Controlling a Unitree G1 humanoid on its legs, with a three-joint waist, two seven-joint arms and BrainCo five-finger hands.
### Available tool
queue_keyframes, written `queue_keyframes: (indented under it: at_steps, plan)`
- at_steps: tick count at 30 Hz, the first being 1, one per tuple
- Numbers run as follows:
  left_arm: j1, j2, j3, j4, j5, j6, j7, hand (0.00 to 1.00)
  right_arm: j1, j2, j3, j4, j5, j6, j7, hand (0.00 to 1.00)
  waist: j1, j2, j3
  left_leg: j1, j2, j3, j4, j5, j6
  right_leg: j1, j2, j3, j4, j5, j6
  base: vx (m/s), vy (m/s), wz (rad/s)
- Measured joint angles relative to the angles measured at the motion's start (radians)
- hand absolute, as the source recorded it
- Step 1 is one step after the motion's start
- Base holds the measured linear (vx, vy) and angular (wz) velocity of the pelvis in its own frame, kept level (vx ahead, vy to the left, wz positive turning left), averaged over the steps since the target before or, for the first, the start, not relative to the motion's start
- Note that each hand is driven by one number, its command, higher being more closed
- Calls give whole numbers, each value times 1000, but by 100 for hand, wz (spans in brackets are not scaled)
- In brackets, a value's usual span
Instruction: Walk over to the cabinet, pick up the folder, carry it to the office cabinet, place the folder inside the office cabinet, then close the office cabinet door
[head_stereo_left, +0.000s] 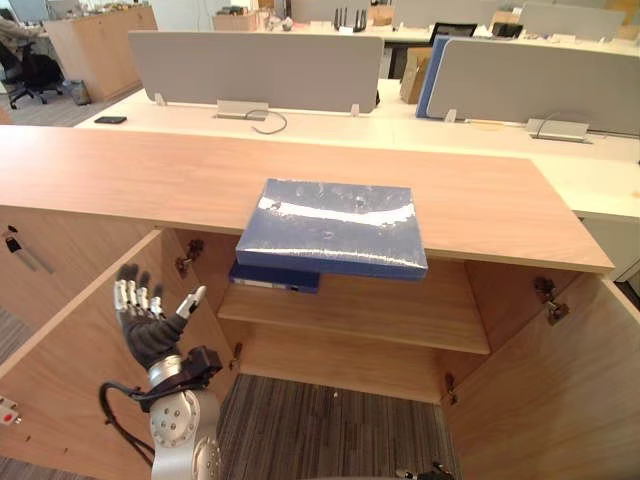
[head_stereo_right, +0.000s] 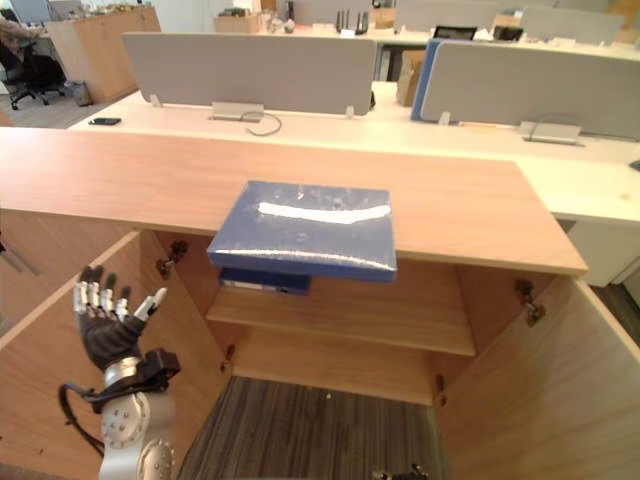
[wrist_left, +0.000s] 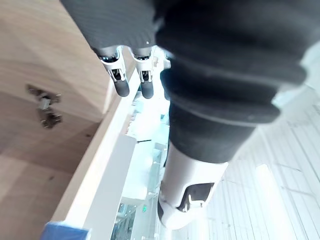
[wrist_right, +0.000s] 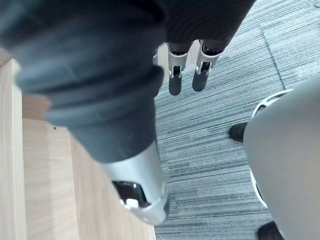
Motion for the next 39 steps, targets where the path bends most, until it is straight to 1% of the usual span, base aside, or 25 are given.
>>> queue_keyframes:
  at_steps: [2,3,5,6,9,11,15,18,22,28,32,35,39]
  plan:
    - [-15,9,-35,-26,143,13,27,0,1,-5,1,5,-7,-3,-2,0,0,5,-6,-1,0,0,-1,0,0,-1,4,3,-3,0,-1,-37,3,-2]
    - [-22,16,-49,-26,169,17,27,0,0,-6,1,8,-9,-4,-2,0,0,7,-9,-1,0,0,-2,1,-1,-2,5,4,-3,0,-1,-24,8,-5]
    - [-42,54,-109,-26,261,29,15,0,-3,-11,2,20,-56,-5,0,0,0,15,-29,-3,2,10,-10,2,-2,-18,9,20,-4,1,-1,-13,13,-16]
    - [-56,71,-136,-23,309,29,-2,0,-10,-15,-1,31,-79,-4,1,0,-1,19,-34,-4,2,16,-11,2,-2,-25,10,28,-3,1,-2,-2,17,-17]
    - [-112,114,-203,12,379,30,-30,0,-25,-23,-4,54,-90,1,5,0,-1,21,-40,-10,0,17,-11,2,-1,-31,10,31,-3,3,-4,17,9,-4]
    - [-173,187,-262,116,450,32,-56,0,-35,-34,-9,59,-109,10,13,0,-2,29,-41,-6,-2,16,-17,4,2,-34,12,33,-10,8,-13,0,0,0]
    - [-218,257,-319,242,543,39,-96,0,-51,-42,-10,73,-123,16,21,0,-18,37,-44,0,-6,16,-49,17,6,-41,12,34,-20,11,-18,0,0,0]
    - [-253,299,-343,317,591,46,-114,0,-58,-47,-13,77,-125,18,22,0,-31,37,-44,0,-9,16,-59,21,7,-44,12,34,-28,12,-19,0,0,0]
    - [-300,339,-353,361,651,60,-126,0,-60,-53,-38,79,-127,23,30,0,-36,37,-43,0,-13,14,-63,21,7,-37,12,34,-48,16,-26,0,0,0]
    - [-379,391,-354,423,694,75,-140,0,-76,-77,-51,89,-166,32,43,0,-56,36,-37,-1,-15,10,-63,21,8,-35,11,36,-60,22,-33,-10,3,-1]
    - [-415,402,-354,448,728,86,-145,0,-78,-91,-67,90,-206,36,44,0,-67,37,-26,-1,-15,12,-63,20,8,-35,11,41,-65,28,-38,-50,15,-4]
    - [-419,429,-354,448,758,93,-144,0,-79,-91,-83,90,-242,36,54,0,-77,37,-20,-1,-16,21,-62,20,8,-35,11,50,-76,39,-38,-54,19,-8]
    - [-432,441,-354,457,806,109,-135,0,-78,-91,-83,94,-263,36,59,0,-86,37,-13,-1,-17,23,-61,20,9,-37,10,55,-77,43,-37,-53,16,-4]
